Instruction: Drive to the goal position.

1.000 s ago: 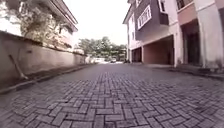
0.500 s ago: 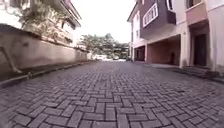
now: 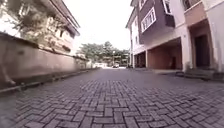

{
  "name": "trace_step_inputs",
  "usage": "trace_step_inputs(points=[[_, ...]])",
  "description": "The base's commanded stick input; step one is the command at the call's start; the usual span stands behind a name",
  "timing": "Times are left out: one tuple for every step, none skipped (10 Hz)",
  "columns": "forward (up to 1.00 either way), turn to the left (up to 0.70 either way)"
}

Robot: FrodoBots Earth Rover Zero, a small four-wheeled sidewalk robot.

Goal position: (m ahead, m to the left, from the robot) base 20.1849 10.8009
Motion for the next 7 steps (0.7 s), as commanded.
trace_step_inputs(points=[[0.7, 0.0], [0.7, 0.0], [0.7, 0.0], [0.7, 0.0], [0.7, 0.0], [0.7, 0.0], [0.7, 0.0]])
